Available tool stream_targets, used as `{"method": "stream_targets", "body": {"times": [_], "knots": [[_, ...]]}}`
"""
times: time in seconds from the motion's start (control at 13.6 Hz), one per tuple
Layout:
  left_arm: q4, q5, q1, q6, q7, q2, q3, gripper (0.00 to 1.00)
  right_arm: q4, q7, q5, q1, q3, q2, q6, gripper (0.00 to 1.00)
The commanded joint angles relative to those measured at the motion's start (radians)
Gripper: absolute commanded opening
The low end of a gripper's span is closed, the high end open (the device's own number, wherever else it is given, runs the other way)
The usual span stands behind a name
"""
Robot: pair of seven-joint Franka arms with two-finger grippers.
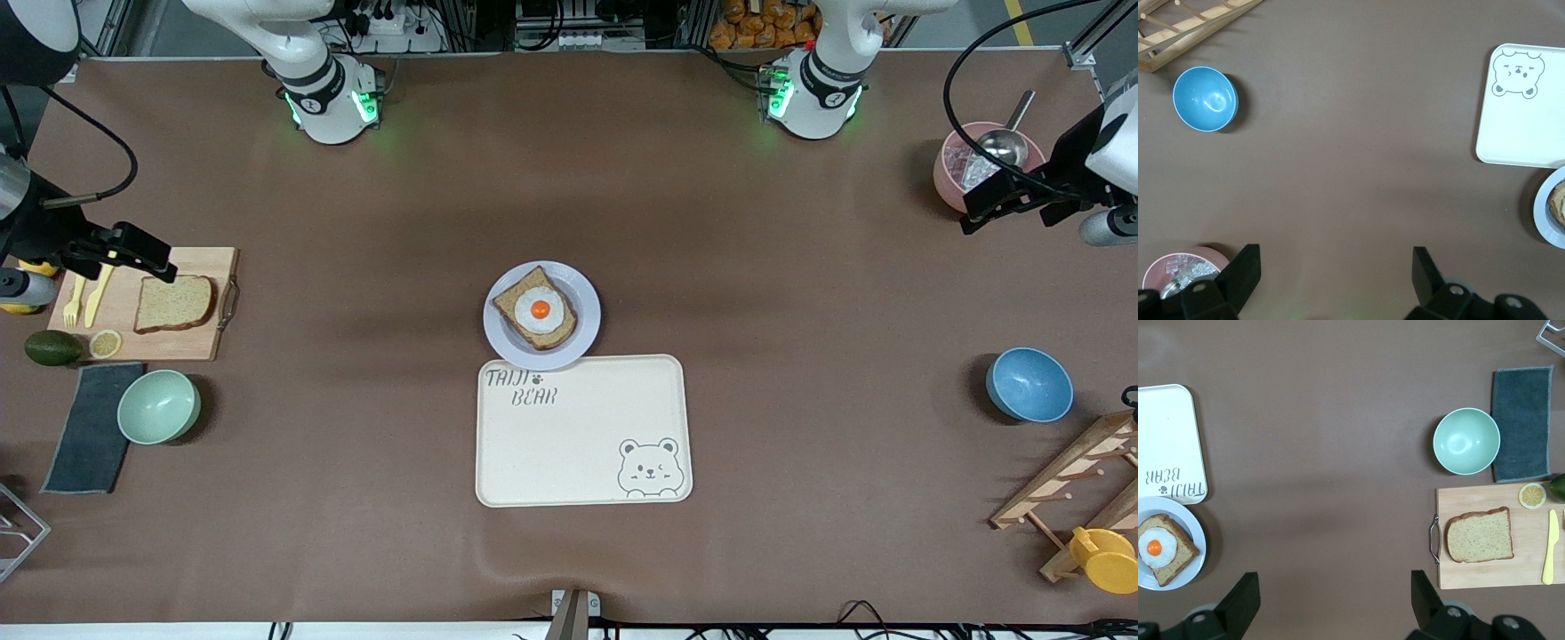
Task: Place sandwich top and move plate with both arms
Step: 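Reach the right gripper down to the bread slice on the cutting board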
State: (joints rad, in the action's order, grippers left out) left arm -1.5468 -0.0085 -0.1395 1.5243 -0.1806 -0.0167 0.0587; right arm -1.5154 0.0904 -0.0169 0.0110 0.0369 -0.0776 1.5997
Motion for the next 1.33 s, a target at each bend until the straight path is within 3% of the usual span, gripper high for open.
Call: {"method": "stream_targets", "body": {"times": [0.0,0.74,1.25], "knots": [[0.011,0.019,-0.002,-0.016,0.015,0.001,0.0,1.0,0.011,0.015,0.015,0.015,0.005,-0.002,-0.01,1.0],[0.011,0.018,0.001,-0.016,0.015,0.003,0.0,1.0,-0.026,0.003,0.005,0.053,0.005,-0.004,0.0,1.0],[0.013,0.018,0.0,-0.009,0.016,0.011,0.0,1.0,-0.169,-0.001,-0.008,0.138,0.006,-0.025,0.072,1.0]]}}
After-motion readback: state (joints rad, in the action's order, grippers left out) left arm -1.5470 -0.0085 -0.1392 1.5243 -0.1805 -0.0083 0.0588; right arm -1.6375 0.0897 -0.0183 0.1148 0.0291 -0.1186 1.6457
